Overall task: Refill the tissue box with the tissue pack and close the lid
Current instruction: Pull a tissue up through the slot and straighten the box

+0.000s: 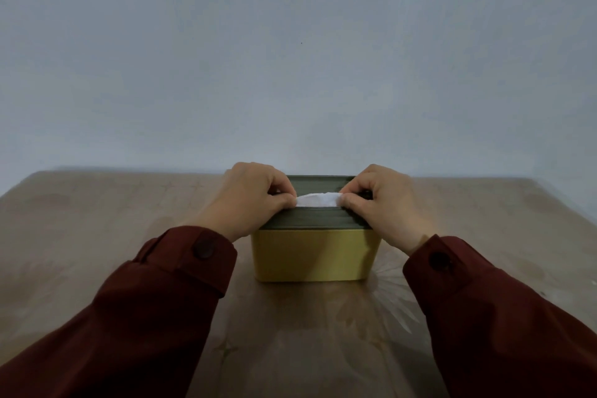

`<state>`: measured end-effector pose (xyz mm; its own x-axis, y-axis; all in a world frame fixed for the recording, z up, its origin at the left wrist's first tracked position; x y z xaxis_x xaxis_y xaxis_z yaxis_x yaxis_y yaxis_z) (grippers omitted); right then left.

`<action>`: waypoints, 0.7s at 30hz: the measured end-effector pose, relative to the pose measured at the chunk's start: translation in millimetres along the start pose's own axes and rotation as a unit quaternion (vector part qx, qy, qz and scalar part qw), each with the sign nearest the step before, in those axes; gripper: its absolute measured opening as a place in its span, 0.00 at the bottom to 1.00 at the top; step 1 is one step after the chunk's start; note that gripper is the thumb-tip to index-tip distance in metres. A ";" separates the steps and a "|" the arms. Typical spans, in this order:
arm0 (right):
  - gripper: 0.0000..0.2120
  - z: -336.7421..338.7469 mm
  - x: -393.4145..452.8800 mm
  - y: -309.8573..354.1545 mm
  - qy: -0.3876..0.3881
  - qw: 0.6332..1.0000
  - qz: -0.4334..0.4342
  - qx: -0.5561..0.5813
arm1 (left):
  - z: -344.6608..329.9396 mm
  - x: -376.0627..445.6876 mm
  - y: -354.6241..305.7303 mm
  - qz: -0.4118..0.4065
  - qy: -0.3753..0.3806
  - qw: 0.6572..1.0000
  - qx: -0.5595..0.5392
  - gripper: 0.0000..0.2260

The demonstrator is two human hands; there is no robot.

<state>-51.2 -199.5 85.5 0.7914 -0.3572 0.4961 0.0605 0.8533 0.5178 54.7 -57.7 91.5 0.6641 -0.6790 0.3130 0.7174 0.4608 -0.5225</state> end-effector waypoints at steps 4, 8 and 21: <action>0.07 -2.9 1.2 4.0 0.016 1.000 0.004 -0.010 | -2.1 2.7 4.1 0.008 0.004 1.000 -0.002 0.04; 0.06 -4.9 1.9 8.0 0.030 0.999 0.011 -0.035 | -3.2 4.0 4.0 0.007 0.008 1.000 0.001 0.06; 0.09 -8.3 5.9 13.1 0.065 0.996 0.005 -0.068 | -12.3 8.2 9.3 0.014 0.043 0.999 0.018 0.11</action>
<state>-40.7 -187.2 89.4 0.8643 -0.3029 0.4016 0.1267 0.9037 0.4089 64.2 -66.0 79.4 0.6646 -0.7115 0.2284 0.7070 0.4998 -0.5003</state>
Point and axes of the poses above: each hand's wrist, its own x-axis towards the middle knuckle, its own z-axis out of the back of the hand, y = z × x, the point moved 8 cm from there along x, towards the middle knuckle, and after that the axes turned 5 degrees about z, right-handed, at the moved point
